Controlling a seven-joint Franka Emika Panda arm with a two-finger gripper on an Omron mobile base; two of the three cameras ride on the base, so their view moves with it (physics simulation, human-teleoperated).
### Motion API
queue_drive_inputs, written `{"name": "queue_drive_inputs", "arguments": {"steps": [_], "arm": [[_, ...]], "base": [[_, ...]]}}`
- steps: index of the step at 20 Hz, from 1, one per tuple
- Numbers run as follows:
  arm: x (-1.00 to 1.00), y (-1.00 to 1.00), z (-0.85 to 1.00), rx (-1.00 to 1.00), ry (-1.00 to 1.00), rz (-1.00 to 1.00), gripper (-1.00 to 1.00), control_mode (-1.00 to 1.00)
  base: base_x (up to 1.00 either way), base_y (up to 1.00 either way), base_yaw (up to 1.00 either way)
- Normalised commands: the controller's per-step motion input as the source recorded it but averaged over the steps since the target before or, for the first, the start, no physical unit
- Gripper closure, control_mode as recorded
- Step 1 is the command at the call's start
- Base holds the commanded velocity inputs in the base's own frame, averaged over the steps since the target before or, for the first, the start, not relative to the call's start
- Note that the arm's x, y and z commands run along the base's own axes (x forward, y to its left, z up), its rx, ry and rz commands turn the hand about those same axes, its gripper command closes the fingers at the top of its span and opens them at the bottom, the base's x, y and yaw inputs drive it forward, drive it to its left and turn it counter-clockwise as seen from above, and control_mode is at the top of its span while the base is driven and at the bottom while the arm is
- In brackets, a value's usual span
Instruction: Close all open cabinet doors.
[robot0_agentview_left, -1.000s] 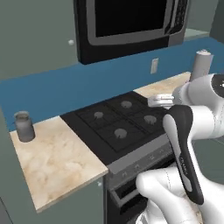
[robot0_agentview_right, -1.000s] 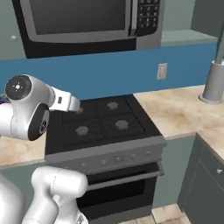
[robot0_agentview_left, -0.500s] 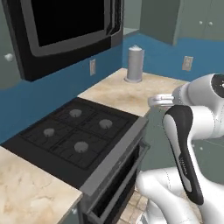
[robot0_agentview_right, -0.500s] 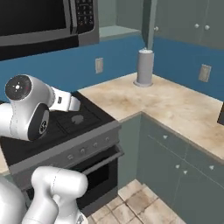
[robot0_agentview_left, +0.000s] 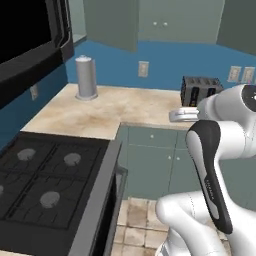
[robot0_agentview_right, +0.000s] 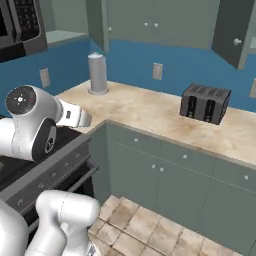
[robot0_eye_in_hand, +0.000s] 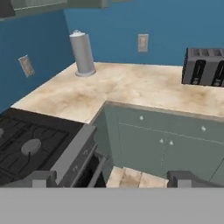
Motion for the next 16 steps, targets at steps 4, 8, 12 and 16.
{"name": "queue_drive_inputs", "arguments": {"steps": [4, 8, 12, 16], "arm": [[0.0, 0.0, 0.0, 0.0, 0.0, 0.0, -1.0, 1.0], [0.0, 0.0, 0.0, 0.0, 0.0, 0.0, -1.0, 1.0], [0.0, 0.0, 0.0, 0.0, 0.0, 0.0, -1.0, 1.0], [0.0, 0.0, 0.0, 0.0, 0.0, 0.0, -1.0, 1.0]], "base": [[0.03, 0.03, -0.66], [0.11, 0.12, -0.62], [0.22, 0.05, -0.38], [0.37, 0.05, -0.05]]}}
